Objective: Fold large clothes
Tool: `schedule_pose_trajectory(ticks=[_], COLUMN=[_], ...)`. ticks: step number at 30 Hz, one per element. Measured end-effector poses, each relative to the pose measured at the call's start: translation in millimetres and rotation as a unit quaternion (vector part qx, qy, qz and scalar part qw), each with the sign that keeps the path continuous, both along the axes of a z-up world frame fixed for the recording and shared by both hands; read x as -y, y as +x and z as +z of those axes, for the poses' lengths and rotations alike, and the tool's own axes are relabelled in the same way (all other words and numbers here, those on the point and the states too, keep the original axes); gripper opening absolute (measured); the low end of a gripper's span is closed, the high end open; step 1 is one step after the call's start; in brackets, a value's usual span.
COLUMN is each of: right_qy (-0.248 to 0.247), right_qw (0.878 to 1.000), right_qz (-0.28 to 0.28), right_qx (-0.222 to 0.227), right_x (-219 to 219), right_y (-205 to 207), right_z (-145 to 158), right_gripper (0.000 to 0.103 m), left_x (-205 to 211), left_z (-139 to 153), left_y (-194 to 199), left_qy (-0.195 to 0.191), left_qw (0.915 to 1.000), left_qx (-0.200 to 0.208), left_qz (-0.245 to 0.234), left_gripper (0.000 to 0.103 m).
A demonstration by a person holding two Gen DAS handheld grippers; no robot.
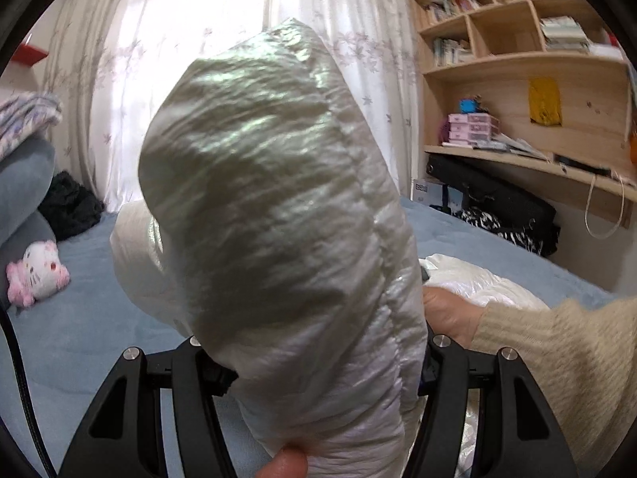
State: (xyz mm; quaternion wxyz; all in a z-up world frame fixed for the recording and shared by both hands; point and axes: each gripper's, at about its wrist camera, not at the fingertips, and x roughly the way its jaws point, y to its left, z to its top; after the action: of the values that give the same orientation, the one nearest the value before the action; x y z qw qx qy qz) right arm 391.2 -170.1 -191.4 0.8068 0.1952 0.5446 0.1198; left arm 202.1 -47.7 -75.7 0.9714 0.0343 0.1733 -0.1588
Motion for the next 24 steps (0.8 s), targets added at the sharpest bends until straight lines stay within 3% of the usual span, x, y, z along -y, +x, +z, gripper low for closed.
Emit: schedule_pose_trajectory(ticks=[4,8,11,13,16,19,24], right_qy=[0.01,-0.068,-0.121,-0.128,-0.089,-0.044,-0.054], right_qw=[0.999,0.994,0.988,0.987,0.992,0.993,0.987], right_qz=[-0.002,-0.008,-0.015,-0.02,-0.03,-0.054,-0.089], right_qx=[0.034,0.08,0.098,0.096,0.087,0.1,0.121], right_x=[31.5,79.7,116.6,137.5,167.6,192.3,218.8], right_y=[-29.0,-75.6,-111.3,-127.1,-146.3,-167.8,-186.7], right_z=[39.3,78.4,88.2,84.1,71.0,71.7,87.5], right_gripper=[0.011,0.01,0.011,0.011,0.011,0.01,0.01], left_x=[14.6,36.6,59.9,75.4,105.3,136.5,181.8], left_z=[3.6,6.2,7.8,6.6,-1.0,-12.6,-30.4], left_y=[-2.7,-1.8,-5.5,-8.0,-13.0,-17.5,-21.9], left_qy=[0.035,0.081,0.124,0.153,0.216,0.284,0.353], left_qw=[0.9993,0.9963,0.9914,0.9869,0.974,0.9552,0.9291], left_qx=[0.003,0.005,0.013,0.017,0.021,0.024,0.013], left_qz=[-0.015,-0.026,-0.04,-0.048,-0.064,-0.08,-0.11], left_gripper=[0.061,0.061,0.061,0.061,0.061,0.061,0.061])
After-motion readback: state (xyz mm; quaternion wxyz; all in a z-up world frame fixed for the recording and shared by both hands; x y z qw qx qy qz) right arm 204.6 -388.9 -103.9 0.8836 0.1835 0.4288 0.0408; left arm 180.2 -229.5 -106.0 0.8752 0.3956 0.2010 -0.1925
